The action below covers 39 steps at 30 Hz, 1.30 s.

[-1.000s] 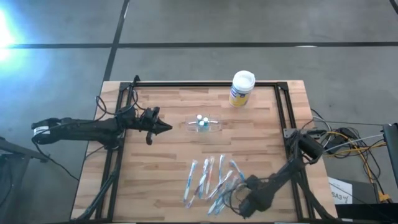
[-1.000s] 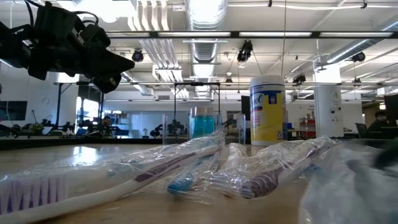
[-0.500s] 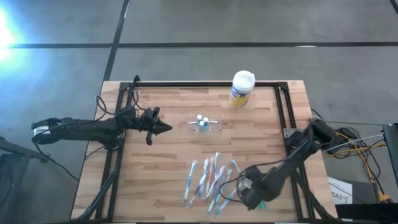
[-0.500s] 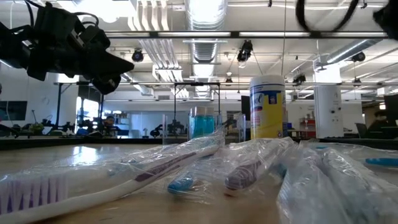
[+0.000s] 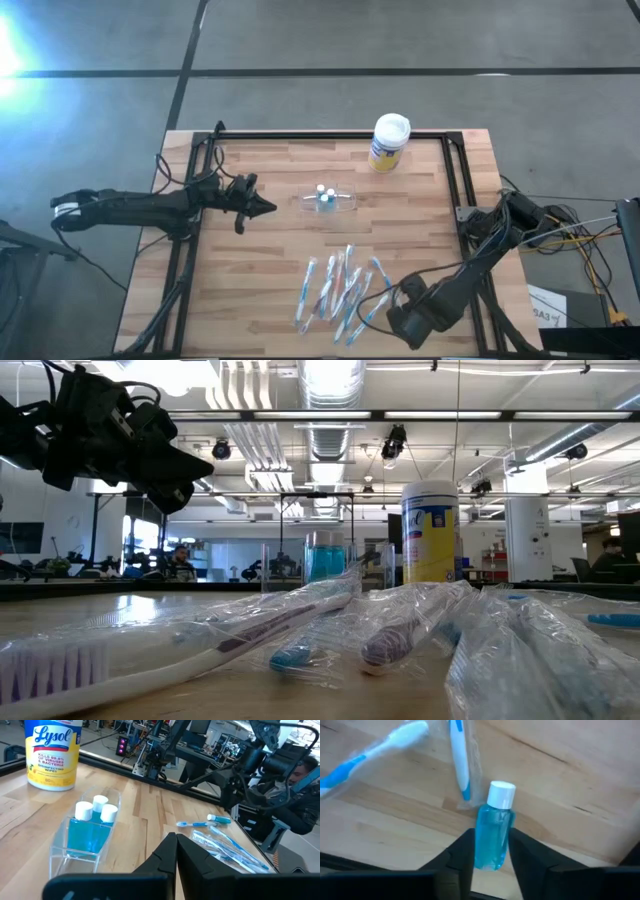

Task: Pick & Place toothbrushing station
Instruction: Put the blue mouthwash into the transparent organizer

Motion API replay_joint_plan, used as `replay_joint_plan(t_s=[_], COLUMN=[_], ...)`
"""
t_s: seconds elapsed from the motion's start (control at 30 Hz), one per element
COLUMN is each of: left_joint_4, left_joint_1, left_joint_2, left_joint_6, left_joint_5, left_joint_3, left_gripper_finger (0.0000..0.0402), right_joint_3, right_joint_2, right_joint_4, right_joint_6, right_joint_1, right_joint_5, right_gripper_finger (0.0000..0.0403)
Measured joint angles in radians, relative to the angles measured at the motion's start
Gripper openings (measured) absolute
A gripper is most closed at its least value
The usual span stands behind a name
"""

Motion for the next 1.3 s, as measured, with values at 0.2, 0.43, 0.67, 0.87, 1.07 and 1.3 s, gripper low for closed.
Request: replay_joint_plan(t_s=[0.2, 0.43, 0.67, 0.87, 1.07, 1.3], left_joint_4=[-0.001, -0.001, -0.001, 0.001, 0.001, 0.002], left_joint_1=[0.0, -0.003, -0.004, -0.005, -0.005, -0.005], left_joint_2=[0.0, 0.0, 0.0, 0.0, 0.0, 0.0], left_joint_6=[0.0, -0.002, -0.009, -0.01, -0.01, -0.01], left_joint_5=[0.002, 0.009, 0.012, 0.012, 0.012, 0.012], left_joint_3=[0.0, 0.0, 0.0, 0.0, 0.0, 0.0], left_gripper_finger=[0.0014, 0.0014, 0.0016, 0.0016, 0.0015, 0.0014], right_joint_3=[-0.003, -0.022, -0.135, -0.19, -0.193, -0.145], right_joint_2=[0.049, 0.084, 0.092, 0.083, 0.084, 0.087], right_joint_4=[0.04, 0.081, 0.301, 0.359, 0.354, 0.264], right_joint_6=[0.023, 0.043, 0.038, 0.005, -0.069, -0.17], right_joint_1=[0.0, 0.004, 0.007, 0.005, 0.006, 0.01], right_joint_5=[-0.071, -0.076, -0.108, -0.154, -0.15, -0.048], right_gripper_finger=[0.0189, 0.0226, 0.022, 0.0204, 0.0155, 0.0105])
